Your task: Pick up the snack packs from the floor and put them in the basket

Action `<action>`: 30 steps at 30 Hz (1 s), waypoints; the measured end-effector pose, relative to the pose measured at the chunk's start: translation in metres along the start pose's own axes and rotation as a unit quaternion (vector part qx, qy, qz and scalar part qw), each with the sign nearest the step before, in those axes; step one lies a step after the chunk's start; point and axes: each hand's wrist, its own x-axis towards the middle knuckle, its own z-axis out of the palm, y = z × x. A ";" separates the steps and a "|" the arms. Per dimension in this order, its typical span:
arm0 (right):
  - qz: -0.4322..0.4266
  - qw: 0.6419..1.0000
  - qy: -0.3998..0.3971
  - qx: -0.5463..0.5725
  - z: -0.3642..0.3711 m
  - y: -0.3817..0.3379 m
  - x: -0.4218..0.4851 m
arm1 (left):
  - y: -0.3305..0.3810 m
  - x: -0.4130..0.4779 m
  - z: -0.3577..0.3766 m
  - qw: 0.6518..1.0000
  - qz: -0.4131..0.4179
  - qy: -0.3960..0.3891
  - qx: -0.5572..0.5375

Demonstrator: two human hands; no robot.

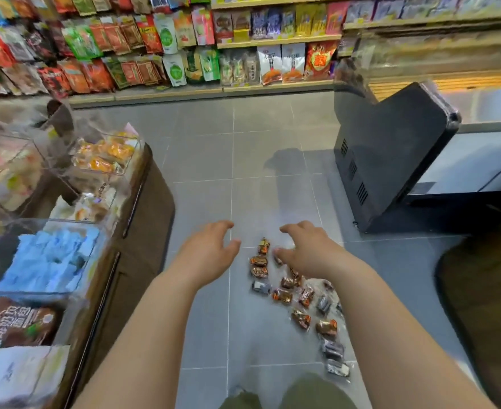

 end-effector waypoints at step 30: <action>0.338 0.899 0.092 0.262 -0.065 0.017 0.337 | 0.000 0.479 -0.031 0.906 0.276 -0.264 0.184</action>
